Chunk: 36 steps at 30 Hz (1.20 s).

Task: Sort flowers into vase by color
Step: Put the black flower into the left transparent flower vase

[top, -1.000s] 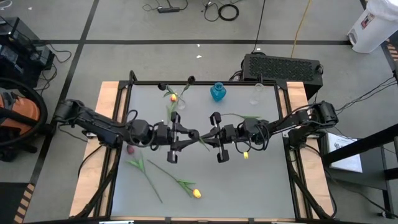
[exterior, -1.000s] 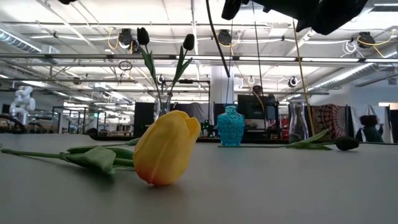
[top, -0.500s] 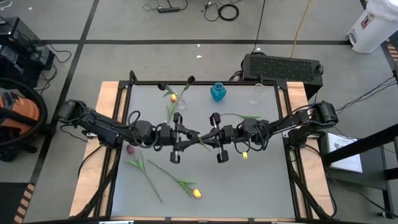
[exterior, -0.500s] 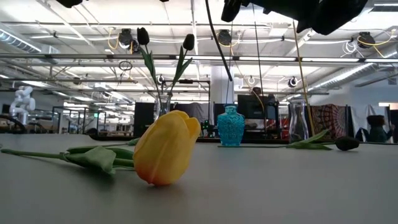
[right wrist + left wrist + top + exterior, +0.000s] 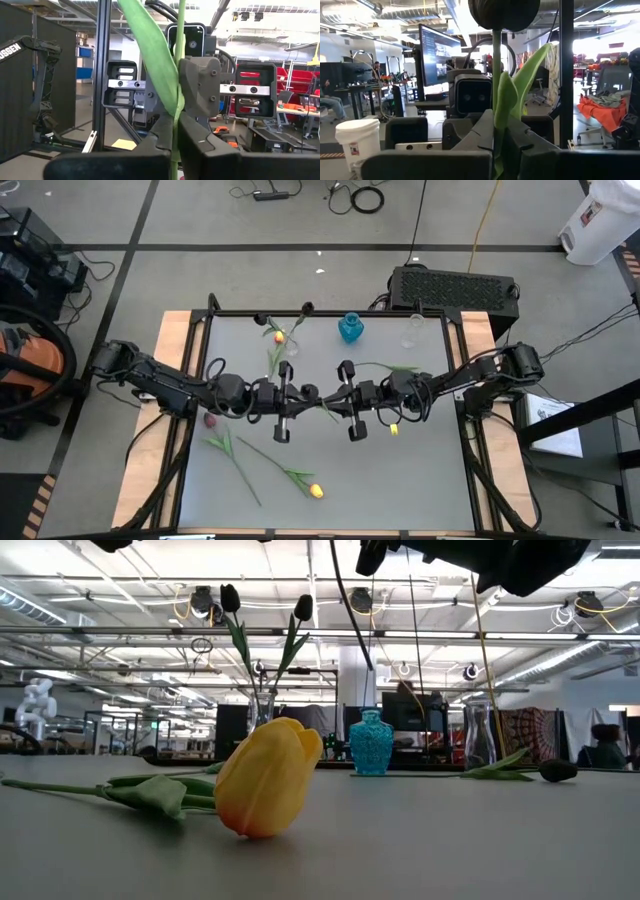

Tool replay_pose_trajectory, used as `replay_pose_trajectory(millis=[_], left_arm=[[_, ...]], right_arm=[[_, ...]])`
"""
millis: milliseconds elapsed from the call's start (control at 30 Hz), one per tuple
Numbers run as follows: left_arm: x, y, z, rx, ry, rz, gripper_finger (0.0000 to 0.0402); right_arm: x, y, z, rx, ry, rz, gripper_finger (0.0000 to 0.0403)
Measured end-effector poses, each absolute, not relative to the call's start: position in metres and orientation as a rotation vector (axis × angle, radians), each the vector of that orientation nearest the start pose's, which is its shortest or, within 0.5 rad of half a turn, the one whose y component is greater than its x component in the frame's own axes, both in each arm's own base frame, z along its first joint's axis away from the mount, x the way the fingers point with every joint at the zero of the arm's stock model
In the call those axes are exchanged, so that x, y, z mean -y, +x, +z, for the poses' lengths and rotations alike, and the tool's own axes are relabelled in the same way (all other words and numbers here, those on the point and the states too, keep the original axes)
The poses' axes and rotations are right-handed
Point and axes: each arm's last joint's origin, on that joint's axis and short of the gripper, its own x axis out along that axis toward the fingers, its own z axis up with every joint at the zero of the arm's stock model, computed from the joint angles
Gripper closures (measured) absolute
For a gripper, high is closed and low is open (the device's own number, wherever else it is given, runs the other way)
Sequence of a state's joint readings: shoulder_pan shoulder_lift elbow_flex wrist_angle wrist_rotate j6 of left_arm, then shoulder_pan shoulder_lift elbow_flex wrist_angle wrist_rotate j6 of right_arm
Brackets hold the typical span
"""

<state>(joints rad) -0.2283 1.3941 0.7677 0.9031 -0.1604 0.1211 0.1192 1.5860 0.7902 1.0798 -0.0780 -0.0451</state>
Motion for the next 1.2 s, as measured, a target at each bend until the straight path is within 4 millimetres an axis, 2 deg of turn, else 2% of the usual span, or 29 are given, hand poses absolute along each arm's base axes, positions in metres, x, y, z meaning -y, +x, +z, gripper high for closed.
replay_pose_trajectory(millis=[300, 567, 733, 900, 1200], left_arm=[[0.063, 0.291, 0.298, 0.281, 0.111, -0.044, 0.0397], [0.057, 0.272, 0.314, 0.233, 0.142, 0.017, 0.0398], [0.050, 0.254, 0.324, 0.167, 0.150, 0.092, 0.0399], [0.043, 0.229, 0.337, 0.128, 0.156, 0.148, 0.0399], [0.030, 0.178, 0.365, 0.202, 0.151, 0.204, 0.0399]], right_arm=[[-0.042, 0.328, 0.262, 0.291, -0.061, 0.183, 0.0329], [-0.041, 0.328, 0.261, 0.290, -0.060, 0.178, 0.0277], [-0.042, 0.329, 0.260, 0.274, -0.061, 0.179, 0.0266], [-0.039, 0.329, 0.256, 0.202, -0.063, 0.104, 0.0266], [-0.043, 0.329, 0.245, 0.067, -0.031, 0.118, 0.0266]])
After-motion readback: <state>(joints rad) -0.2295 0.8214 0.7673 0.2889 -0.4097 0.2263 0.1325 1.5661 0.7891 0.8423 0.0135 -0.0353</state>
